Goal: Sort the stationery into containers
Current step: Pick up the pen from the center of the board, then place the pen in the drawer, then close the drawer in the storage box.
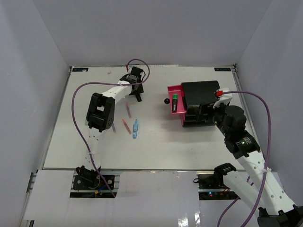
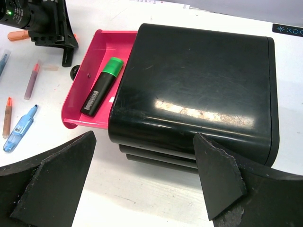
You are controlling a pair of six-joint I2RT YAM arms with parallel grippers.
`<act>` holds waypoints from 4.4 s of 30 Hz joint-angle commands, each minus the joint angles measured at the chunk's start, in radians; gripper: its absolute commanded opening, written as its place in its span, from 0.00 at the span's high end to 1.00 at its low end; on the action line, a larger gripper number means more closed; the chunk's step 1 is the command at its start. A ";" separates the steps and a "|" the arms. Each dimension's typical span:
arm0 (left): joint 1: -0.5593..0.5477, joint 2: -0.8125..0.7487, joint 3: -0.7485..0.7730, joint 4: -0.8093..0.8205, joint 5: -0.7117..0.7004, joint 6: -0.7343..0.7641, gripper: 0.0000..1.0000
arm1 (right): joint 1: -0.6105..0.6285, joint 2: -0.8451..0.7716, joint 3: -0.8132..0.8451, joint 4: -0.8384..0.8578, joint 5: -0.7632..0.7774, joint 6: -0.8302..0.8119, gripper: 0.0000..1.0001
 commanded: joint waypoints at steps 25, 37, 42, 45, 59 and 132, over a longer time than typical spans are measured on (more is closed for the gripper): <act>-0.184 -0.544 -0.201 0.222 0.427 -0.288 0.67 | 0.005 -0.022 -0.001 0.024 0.001 0.002 0.10; -0.280 -0.509 -0.218 0.248 0.427 -0.330 0.58 | 0.005 -0.037 0.000 0.015 0.010 0.008 0.10; -0.303 -0.489 -0.213 0.253 0.436 -0.333 0.54 | 0.005 -0.028 0.002 0.016 0.002 0.009 0.10; -0.314 -0.483 -0.216 0.253 0.436 -0.333 0.50 | 0.005 -0.028 0.005 0.016 0.002 0.009 0.10; -0.319 -0.559 -0.204 0.191 0.331 -0.204 0.38 | 0.005 0.018 0.049 -0.007 0.025 0.008 0.10; -0.152 -0.495 -0.557 0.573 0.955 0.454 0.33 | -0.484 0.589 0.324 0.071 -0.275 0.144 0.08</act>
